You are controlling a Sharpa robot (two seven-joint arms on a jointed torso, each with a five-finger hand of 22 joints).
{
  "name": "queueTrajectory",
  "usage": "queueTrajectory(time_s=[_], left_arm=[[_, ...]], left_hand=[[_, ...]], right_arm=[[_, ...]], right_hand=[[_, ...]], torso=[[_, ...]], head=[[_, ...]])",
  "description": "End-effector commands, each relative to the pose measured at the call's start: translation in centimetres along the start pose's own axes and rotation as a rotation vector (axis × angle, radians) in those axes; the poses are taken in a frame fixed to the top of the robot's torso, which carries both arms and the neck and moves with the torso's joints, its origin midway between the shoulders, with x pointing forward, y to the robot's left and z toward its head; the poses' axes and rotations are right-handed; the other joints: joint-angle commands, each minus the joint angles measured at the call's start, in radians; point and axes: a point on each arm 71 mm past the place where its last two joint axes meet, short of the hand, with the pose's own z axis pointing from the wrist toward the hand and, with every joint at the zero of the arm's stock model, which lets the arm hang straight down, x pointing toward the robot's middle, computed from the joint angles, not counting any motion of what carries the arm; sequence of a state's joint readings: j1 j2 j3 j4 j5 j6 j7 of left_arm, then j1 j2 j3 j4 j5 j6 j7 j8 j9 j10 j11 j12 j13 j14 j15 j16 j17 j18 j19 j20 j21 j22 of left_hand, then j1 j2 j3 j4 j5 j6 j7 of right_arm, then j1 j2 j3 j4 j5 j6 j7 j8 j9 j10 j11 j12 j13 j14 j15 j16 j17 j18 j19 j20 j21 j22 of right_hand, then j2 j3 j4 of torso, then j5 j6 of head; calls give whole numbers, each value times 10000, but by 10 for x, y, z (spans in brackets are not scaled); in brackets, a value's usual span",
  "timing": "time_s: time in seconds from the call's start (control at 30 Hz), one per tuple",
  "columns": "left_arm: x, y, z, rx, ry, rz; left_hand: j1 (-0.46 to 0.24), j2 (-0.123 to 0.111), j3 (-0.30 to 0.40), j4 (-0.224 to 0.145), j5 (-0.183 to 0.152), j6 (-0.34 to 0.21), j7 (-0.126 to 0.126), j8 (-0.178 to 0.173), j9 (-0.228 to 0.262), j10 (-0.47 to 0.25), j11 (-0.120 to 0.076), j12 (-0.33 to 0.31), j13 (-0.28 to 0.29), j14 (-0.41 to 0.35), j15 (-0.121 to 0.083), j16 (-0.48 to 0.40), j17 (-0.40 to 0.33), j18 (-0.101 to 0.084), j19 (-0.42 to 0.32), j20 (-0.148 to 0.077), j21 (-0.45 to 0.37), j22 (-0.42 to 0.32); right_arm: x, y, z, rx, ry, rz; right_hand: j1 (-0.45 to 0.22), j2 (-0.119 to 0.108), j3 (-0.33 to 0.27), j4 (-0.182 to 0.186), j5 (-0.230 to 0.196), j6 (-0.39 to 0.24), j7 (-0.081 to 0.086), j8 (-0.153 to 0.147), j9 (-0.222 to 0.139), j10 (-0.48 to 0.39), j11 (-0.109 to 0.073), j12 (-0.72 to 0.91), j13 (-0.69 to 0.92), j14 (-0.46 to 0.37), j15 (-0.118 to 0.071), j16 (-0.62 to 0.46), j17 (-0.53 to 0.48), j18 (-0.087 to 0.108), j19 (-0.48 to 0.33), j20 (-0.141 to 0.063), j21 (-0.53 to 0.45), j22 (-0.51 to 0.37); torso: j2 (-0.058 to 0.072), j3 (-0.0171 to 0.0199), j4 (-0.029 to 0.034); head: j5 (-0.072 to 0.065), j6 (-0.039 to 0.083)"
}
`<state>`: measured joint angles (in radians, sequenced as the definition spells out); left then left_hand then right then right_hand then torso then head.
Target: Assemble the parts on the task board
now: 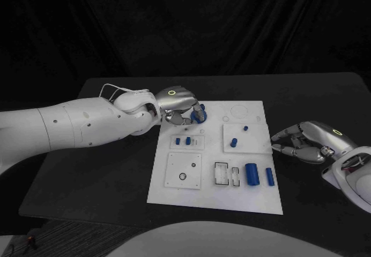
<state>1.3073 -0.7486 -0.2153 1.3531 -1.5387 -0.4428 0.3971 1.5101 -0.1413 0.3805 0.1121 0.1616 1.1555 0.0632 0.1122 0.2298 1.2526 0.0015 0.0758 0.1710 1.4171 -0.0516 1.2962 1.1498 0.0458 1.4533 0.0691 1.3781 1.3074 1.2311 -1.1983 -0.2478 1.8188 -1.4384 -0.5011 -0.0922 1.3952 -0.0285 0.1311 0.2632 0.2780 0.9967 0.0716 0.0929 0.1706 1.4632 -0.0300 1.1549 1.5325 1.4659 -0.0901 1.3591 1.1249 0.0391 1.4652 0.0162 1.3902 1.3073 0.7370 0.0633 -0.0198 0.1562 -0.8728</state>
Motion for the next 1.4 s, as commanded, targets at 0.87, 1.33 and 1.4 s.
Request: queueTrajectory(time_s=[0.87,1.33,1.4], left_arm=[[24,40,-46,-2635,-1289,-9474],[39,41,-59,-2517,-1737,-9445],[41,42,-60,-2578,-1764,-9434]], left_hand=[[89,188,-308,104,334,-361,164,-283,-108,-365,220,-117,-345,-146,31,-80,-182,-24,-51,-50,33,2059],[273,157,-358,44,520,-400,182,-316,-118,-409,244,-109,-441,-226,47,-84,-249,-5,-120,-34,-35,2035],[303,158,-362,37,562,-398,190,-317,-118,-404,251,-103,-454,-231,50,-73,-245,-5,-124,-31,-35,2034]], right_arm=[[4,-4,-4,101,99,11],[4,-4,-8,41,-61,75],[4,-4,-9,41,-53,82]], right_hand=[[164,9,-12,-25,-56,103,-14,54,19,-55,-51,-216,-3950,364,-56,-26,-15,23,346,10,-27,2089],[178,10,-11,-30,-57,101,-16,52,19,-72,-52,-262,-3991,364,-57,-23,-9,24,345,10,-30,2088],[178,10,-11,-30,-57,101,-16,52,19,-72,-52,-262,-3991,364,-57,-23,-9,24,345,10,-30,2088]], torso=[[-3,-19,-15],[2,-11,1],[2,-13,3]], head=[[143,2],[217,2],[218,2]])
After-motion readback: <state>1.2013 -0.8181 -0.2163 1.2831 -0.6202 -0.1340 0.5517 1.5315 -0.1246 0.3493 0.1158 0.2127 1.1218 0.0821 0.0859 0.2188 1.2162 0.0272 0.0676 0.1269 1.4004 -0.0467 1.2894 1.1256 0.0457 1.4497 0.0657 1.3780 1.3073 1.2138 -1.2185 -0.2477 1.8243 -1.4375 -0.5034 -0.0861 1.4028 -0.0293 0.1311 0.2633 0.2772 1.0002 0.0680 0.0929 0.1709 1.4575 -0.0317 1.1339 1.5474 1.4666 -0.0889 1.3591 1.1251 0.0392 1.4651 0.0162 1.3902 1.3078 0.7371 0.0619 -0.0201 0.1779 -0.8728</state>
